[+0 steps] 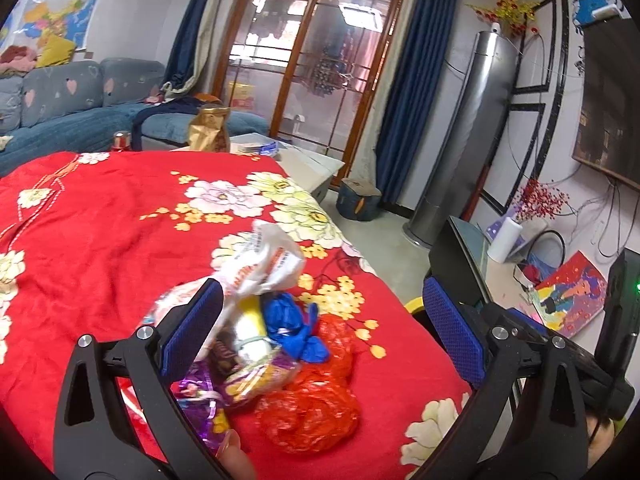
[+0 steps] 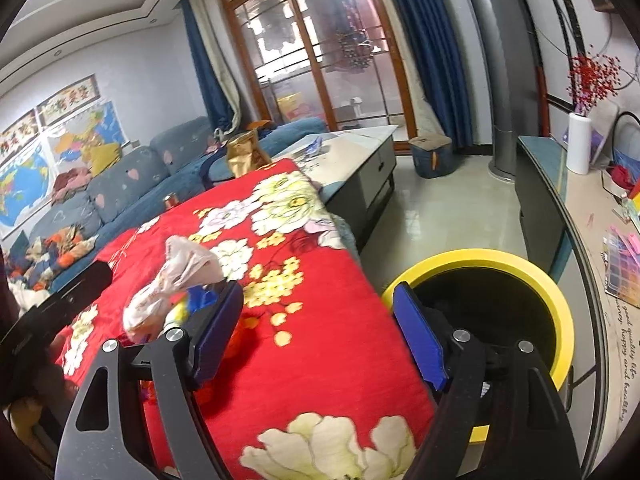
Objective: Collect trash
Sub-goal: 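Move both open tools back over the trash pile on the bed, then grasp the white plastic bag with the left tool while the right tool grasps the red cellophane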
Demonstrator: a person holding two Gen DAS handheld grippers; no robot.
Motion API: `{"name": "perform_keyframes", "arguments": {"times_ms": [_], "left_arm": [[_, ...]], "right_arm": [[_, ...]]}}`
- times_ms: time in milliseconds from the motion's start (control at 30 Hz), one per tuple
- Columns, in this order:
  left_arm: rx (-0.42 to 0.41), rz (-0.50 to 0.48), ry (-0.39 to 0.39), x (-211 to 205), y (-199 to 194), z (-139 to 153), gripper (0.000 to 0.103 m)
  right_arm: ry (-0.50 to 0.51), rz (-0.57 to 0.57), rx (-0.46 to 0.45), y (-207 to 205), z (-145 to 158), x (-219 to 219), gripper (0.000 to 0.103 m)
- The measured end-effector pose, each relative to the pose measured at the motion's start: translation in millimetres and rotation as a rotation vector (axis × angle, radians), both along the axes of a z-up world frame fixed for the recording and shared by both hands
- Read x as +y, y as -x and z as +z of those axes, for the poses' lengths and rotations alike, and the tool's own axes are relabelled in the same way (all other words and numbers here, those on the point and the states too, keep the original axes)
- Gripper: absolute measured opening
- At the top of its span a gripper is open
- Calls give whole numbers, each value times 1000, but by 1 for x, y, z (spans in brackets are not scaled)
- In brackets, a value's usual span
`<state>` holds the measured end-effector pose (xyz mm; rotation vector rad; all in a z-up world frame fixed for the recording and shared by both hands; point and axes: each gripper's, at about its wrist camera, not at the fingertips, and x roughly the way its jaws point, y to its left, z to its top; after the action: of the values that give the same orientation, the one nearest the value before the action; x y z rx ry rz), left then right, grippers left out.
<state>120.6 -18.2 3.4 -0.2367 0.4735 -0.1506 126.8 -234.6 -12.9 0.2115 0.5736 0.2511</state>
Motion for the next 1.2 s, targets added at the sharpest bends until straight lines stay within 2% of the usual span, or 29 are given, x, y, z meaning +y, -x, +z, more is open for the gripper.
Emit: {"name": "perform_keyframes", "arguments": {"times_ms": [367,633,933,1200], "left_arm": [[16,98,41,48,3,-5,92],[67,141,54,76,4,-17,92],[155,106,54,94,-6,-39,92],[224,55,16,88,-28,-53,92]], "right_arm": [[26,121,22,9,-5,45,76],[43,208,58,15,-14,81,78],[73,267,121,13,-34,115,79],[72,272,194,4,-54,120,79]]}}
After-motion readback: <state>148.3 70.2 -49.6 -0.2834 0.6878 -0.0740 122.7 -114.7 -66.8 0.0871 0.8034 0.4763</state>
